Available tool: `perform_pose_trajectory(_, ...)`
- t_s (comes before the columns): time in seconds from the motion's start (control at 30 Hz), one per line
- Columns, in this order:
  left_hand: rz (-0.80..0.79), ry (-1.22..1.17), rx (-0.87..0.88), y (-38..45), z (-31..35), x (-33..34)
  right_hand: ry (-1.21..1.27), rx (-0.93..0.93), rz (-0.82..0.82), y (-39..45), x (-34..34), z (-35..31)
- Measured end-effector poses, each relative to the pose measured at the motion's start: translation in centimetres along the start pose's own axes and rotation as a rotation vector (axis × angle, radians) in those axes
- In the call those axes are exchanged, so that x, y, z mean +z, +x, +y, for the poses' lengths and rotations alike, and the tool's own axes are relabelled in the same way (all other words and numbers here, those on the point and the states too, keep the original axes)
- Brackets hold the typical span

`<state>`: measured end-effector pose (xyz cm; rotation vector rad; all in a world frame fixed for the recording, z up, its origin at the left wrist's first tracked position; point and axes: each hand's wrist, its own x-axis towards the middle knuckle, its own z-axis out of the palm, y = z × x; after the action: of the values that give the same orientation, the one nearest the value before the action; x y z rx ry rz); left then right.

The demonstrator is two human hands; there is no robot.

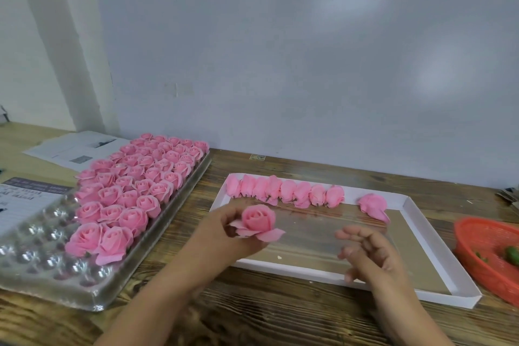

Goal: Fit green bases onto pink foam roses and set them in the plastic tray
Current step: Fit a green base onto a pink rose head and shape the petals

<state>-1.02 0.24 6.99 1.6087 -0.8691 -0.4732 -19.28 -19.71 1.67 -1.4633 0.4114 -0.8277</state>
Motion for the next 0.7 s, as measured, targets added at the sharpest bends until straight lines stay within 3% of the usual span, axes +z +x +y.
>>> perform_pose_trajectory(0.27, 0.394, 0.229, -0.039, -4.8, 1.6, -15.9, -0.012, 0.013, -0.001, 0.1, 0.2, 0.1)
perform_pose_trajectory(0.43, 0.693, 0.233, -0.147, -5.4, -2.2, -26.6, -0.018, 0.013, -0.011, 0.2, 0.2, 0.3)
perform_pose_trajectory(0.53, 0.733, 0.221, -0.251, -4.4, -4.8, -29.9, -0.024, 0.018, -0.008, 0.1, 0.2, 0.3)
perform_pose_trajectory(0.7, 0.668, 0.320, -0.330, -1.8, -7.6, -30.8, -0.026, 0.027, 0.003, 0.1, 0.2, 0.1)
